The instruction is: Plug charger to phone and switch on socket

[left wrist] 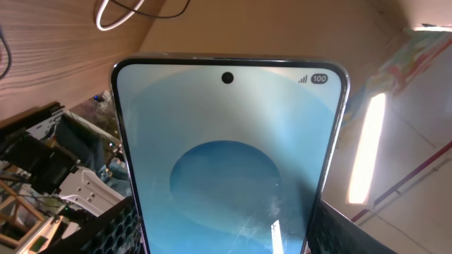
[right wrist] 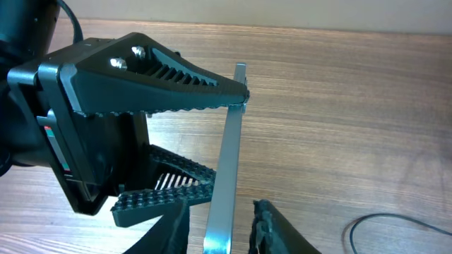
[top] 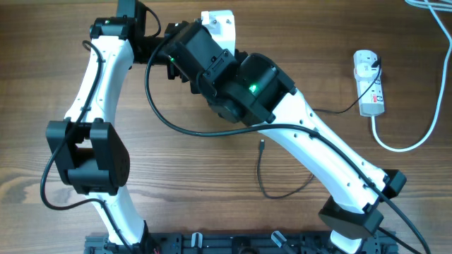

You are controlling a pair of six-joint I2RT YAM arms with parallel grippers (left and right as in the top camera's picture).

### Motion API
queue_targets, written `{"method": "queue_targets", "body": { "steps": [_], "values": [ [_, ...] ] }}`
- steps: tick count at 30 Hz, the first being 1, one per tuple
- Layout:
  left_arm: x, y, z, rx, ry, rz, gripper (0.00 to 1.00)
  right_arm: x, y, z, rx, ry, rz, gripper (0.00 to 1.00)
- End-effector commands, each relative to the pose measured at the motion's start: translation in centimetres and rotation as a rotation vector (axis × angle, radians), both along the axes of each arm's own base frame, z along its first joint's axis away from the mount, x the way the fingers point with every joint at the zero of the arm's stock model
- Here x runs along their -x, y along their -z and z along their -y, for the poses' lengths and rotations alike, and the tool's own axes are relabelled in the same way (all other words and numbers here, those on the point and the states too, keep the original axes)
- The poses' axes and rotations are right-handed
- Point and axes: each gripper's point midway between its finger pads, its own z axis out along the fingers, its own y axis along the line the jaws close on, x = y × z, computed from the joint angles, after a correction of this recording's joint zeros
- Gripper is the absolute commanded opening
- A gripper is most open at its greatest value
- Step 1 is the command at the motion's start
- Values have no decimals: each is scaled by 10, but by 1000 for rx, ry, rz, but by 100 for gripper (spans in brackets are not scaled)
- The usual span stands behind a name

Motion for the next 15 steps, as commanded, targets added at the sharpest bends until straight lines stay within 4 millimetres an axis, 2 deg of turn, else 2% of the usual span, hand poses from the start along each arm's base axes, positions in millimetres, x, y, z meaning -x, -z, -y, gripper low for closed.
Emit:
{"method": "queue_targets", "body": {
  "steps": [1,3,7,15],
  "values": [
    [8,-23,-2,49,6,23,68,-4,-3,-1,3,12,23,30],
    [8,-23,-2,49,6,23,68,-4,-3,-1,5,12,23,23],
    [8,-23,-2,49,6,23,69,-4,-4,-1,0,13,25,22],
    [8,-23,-2,49,6,23,70,-3,-3,-2,-4,8,19,13]
  ]
}}
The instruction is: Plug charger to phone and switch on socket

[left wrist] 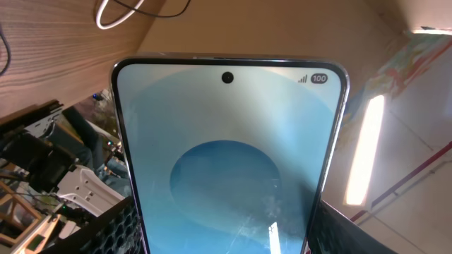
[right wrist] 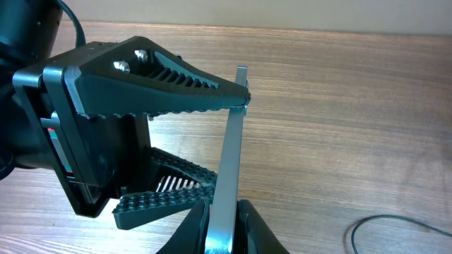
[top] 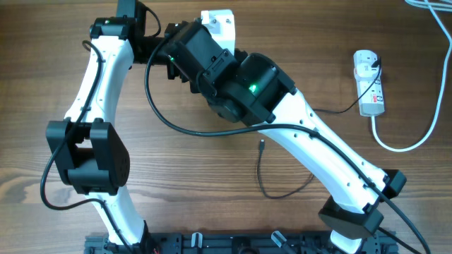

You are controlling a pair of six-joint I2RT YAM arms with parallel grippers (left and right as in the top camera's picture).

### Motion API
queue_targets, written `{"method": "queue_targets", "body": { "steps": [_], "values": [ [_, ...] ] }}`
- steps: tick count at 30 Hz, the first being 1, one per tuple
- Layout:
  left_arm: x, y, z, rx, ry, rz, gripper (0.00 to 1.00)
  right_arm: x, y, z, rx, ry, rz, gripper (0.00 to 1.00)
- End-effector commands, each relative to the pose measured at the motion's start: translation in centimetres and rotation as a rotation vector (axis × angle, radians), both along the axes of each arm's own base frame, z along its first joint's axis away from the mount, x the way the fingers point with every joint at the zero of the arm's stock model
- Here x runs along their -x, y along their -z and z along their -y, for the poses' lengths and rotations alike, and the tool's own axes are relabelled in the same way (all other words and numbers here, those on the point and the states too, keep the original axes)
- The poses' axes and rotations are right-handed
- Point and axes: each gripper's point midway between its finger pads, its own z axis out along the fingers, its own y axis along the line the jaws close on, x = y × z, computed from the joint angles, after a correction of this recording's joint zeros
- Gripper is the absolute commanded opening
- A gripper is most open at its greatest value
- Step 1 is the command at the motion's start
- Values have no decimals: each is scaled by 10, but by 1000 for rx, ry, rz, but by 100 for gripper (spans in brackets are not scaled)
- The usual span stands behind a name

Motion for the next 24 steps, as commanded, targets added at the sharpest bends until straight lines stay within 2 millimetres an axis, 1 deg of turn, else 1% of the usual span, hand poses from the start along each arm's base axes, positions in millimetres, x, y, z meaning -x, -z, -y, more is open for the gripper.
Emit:
{"method": "queue_targets", "body": {
  "steps": [1,4,7,8,9,10,11,13,15,18,19,21,22,23,24],
  "values": [
    [8,-23,-2,50,6,33,70,-2,-2,-2,1,6,14,11],
    [8,-23,-2,50,6,33,70,-2,-1,-2,2,6,10,4],
    [8,-23,-2,50,6,34,73,-2,-1,-2,-1,9,11,5],
    [8,-23,-2,50,6,34,76,-2,-2,-2,-10,17,10,5],
    [8,-23,-2,50,6,34,85,-2,-2,-1,-28,38,9,5],
    [8,-23,-2,50,6,34,98,-3,-2,-1,-47,61,10,5],
    [8,-23,-2,50,6,34,100,-5,-3,1,-75,94,10,5],
    [8,-23,-2,49,6,34,100,-12,-6,12,-156,230,27,5],
    [8,-23,-2,47,5,35,100,-22,-9,26,-283,399,38,5],
    [8,-22,-2,43,5,34,100,-29,-9,37,-480,600,22,5],
    [8,-22,-2,44,5,34,100,-29,-9,37,-525,641,19,5],
    [8,-22,-2,42,4,0,100,-27,-7,34,-717,799,-18,4],
    [8,-22,-1,40,5,-23,100,-27,-6,32,-773,842,-37,5],
    [8,-22,-1,39,4,-52,96,-25,-5,29,-839,891,-63,4],
    [8,-22,-1,37,3,-93,89,-24,-4,27,-889,927,-85,5]
  ]
}}
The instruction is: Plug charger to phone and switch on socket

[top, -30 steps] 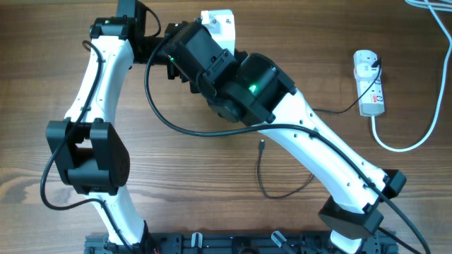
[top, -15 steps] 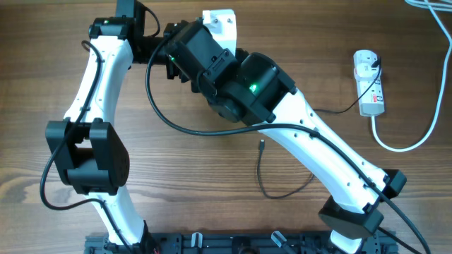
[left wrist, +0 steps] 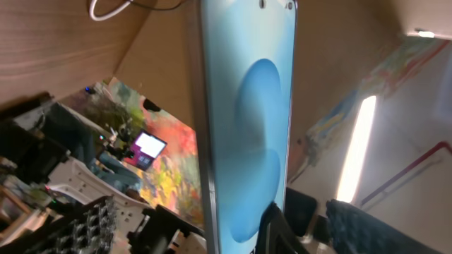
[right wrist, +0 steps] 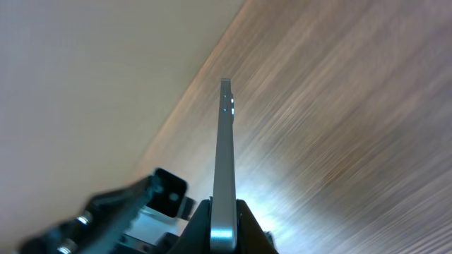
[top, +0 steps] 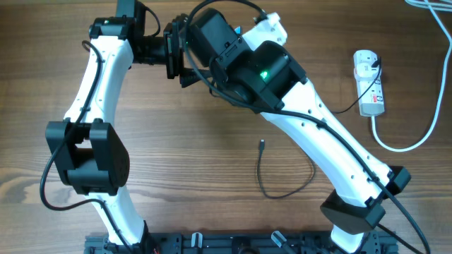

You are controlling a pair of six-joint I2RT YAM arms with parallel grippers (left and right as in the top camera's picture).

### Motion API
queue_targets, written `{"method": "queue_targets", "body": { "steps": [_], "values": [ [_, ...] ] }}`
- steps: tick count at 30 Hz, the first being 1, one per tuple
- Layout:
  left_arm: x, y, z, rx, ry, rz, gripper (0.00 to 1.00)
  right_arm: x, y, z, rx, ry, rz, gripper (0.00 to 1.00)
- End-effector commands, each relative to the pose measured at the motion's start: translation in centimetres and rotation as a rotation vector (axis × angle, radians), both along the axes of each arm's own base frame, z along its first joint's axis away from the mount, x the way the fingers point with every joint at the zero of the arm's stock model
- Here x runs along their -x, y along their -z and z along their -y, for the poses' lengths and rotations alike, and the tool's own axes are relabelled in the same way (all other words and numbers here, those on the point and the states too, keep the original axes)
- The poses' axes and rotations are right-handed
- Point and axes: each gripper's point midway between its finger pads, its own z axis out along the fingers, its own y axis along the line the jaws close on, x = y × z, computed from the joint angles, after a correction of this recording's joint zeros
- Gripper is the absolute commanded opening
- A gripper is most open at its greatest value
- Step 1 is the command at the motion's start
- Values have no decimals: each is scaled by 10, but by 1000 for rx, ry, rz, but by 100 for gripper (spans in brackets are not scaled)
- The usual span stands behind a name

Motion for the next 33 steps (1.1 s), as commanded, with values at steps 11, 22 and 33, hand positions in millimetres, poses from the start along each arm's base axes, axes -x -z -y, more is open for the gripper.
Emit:
{"method": "queue_targets", "body": {
  "steps": [11,22,33],
  "values": [
    [7,-18,-1,15,2,-154,53,6,3,-20,-406,253,-82,4],
    [7,-18,-1,15,2,-158,42,10,7,-25,-416,234,-116,5],
    [8,-19,-1,20,3,-158,9,12,7,-27,-421,227,-126,16]
  ]
}}
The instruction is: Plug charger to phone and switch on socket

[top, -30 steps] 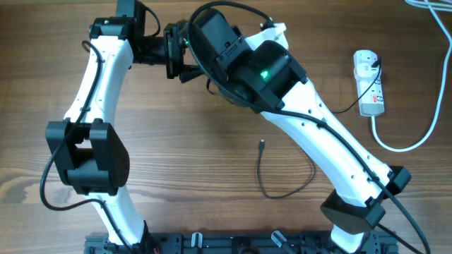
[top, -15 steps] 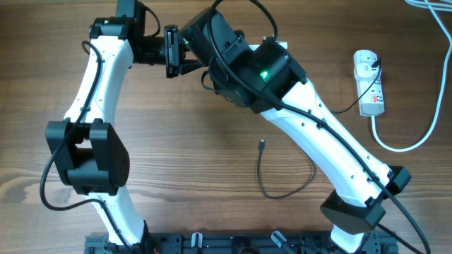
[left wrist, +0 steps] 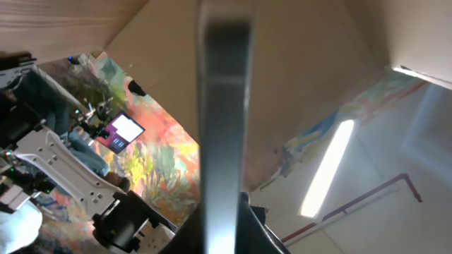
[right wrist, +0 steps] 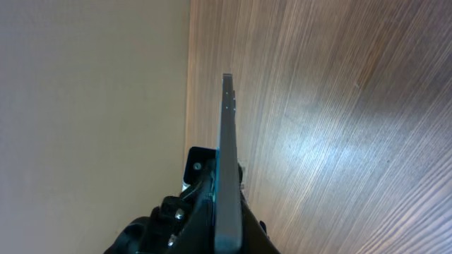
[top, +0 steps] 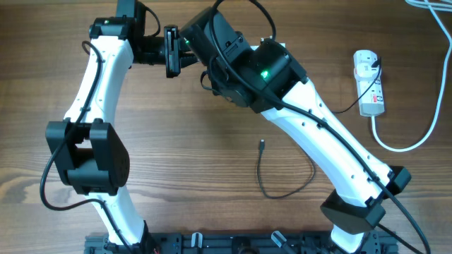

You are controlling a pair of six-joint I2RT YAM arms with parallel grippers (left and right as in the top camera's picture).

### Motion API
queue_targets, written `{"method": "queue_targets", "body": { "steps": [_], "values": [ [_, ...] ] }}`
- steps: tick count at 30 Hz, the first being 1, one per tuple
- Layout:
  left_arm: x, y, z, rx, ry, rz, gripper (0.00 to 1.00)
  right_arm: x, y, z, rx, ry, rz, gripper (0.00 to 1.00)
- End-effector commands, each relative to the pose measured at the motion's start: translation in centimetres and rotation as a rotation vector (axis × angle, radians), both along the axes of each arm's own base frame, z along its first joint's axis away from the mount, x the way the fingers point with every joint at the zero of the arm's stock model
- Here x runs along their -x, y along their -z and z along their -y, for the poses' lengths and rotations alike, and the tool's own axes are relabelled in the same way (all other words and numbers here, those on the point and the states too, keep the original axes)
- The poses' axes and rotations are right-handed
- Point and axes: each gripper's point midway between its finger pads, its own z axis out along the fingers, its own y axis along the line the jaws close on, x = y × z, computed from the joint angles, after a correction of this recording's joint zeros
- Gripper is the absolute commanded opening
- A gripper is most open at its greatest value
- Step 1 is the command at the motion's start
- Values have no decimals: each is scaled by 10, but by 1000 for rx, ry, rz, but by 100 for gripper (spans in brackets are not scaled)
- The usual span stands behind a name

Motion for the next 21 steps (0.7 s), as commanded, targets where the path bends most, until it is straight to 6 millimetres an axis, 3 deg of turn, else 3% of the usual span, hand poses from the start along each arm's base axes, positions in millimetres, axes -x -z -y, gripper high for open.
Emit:
{"method": "queue_targets", "body": {
  "steps": [1,3,6,8,12,14,16,18,19,21],
  "values": [
    [7,-18,-1,24,3,36,6,0,-1,-4,-6,-6,3,28],
    [7,-18,-1,24,3,36,4,-2,-3,-2,30,-32,22,58],
    [7,-18,-1,24,3,37,4,-8,-7,6,128,-59,74,83],
    [4,-18,-1,24,3,81,4,-12,-15,24,264,-74,127,98],
    [-5,-20,0,25,2,212,4,-2,-59,63,616,-355,236,100],
    [-13,-10,-1,-38,-16,358,4,14,-74,96,699,-492,221,100],
    [-18,1,-2,-102,-26,442,4,29,-71,127,766,-611,155,100],
    [-19,2,-2,-106,-23,509,4,45,-54,155,865,-791,43,100],
    [-20,2,-3,-105,-22,555,4,49,-44,145,920,-1049,68,100],
    [-24,4,-8,-122,-28,669,4,69,-19,112,803,-1430,144,100]
  ]
}}
